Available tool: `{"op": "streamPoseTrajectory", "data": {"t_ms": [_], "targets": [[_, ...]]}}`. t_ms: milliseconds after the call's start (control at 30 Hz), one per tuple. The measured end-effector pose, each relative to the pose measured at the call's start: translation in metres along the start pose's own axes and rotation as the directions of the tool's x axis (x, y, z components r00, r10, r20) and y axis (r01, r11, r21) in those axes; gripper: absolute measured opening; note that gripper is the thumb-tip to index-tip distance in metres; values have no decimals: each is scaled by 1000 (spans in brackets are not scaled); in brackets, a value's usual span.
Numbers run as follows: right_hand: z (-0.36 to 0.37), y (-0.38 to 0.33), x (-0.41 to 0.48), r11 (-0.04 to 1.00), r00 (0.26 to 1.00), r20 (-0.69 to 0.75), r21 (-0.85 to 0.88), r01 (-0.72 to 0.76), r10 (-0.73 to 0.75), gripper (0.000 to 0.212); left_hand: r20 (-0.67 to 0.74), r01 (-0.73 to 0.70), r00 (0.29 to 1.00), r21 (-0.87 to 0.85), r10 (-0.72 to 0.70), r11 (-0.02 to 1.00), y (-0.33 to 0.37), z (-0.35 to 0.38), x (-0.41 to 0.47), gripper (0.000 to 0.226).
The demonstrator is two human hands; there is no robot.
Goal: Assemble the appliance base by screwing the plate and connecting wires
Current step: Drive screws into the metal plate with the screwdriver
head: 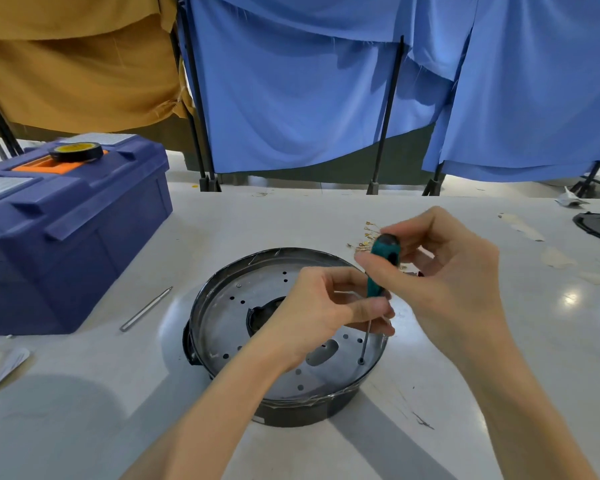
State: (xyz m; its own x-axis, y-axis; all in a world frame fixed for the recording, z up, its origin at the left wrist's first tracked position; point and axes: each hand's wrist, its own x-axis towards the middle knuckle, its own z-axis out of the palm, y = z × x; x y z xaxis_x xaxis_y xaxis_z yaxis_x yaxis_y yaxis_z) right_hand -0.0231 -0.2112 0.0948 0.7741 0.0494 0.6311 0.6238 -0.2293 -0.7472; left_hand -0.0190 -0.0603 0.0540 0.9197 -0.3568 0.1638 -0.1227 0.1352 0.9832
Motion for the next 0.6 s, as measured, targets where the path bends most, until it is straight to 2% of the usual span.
{"op": "streamPoseTrajectory", "data": {"t_ms": [100, 167, 267, 300, 400, 500, 533, 600], "targets": [[1, -1, 1, 995, 997, -80, -101, 14, -22, 31, 39, 15, 999, 9, -15, 1000, -2, 1, 2, 15], [-8, -3, 7, 998, 1000, 24, -59, 11, -10, 25, 58, 21, 998, 13, -21, 1000, -1, 0, 2, 21], [-19, -2, 12, 985, 964, 263, 152, -81, 39, 27, 78, 17, 997, 18, -18, 1000, 0, -2, 0, 26], [-18, -1, 10, 979, 961, 272, 177, -96, 45, 28, 79, 16, 997, 4, -16, 1000, 1, -2, -1, 25], [-10, 3, 5, 986, 992, 109, 148, -77, 61, 30, 50, 5, 999, -26, -3, 1000, 1, 1, -1, 17], [-2, 4, 5, 999, 998, -41, -3, -42, 42, 28, 68, 7, 998, 22, -9, 1000, 1, 5, 1, 14], [-2, 4, 7, 999, 998, -40, -33, -42, 41, 30, 87, 8, 996, 35, -11, 999, 1, 5, 2, 15], [-8, 4, 12, 997, 993, 103, 51, -55, 50, 27, 118, 18, 993, 37, -22, 999, 1, 4, 2, 20]]}}
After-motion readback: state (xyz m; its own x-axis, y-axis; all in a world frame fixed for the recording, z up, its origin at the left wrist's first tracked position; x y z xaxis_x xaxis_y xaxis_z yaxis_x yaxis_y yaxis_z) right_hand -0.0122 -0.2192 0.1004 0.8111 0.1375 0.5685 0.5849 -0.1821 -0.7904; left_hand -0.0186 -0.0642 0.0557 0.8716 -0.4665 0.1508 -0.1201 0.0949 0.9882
